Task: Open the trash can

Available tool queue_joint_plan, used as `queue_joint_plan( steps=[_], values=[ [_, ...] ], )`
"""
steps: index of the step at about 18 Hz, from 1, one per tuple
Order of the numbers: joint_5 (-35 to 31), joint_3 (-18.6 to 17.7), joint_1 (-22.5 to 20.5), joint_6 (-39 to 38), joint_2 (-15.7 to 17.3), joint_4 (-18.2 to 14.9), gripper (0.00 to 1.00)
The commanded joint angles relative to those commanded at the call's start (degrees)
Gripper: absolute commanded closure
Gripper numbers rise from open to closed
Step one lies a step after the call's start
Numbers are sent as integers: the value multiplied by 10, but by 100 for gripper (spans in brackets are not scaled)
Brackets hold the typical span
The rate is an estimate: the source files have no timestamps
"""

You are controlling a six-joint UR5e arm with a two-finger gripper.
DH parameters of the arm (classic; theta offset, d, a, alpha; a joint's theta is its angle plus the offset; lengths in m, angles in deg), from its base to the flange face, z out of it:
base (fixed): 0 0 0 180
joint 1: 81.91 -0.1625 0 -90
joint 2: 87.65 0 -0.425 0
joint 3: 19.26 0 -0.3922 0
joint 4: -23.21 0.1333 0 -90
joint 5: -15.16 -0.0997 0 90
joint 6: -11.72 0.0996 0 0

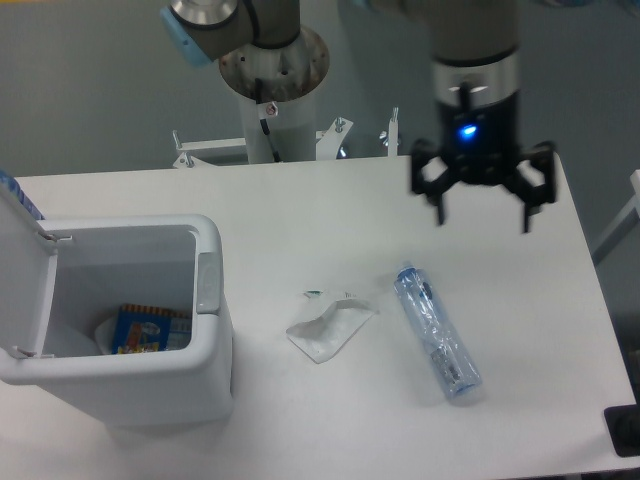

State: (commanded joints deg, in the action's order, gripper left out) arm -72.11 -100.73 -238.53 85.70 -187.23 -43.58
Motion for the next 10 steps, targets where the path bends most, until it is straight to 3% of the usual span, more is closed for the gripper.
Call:
queue_joint_plan(
  steps=[10],
  values=[
    [-21, -25, -18, 16, 10, -2, 0]
  ],
)
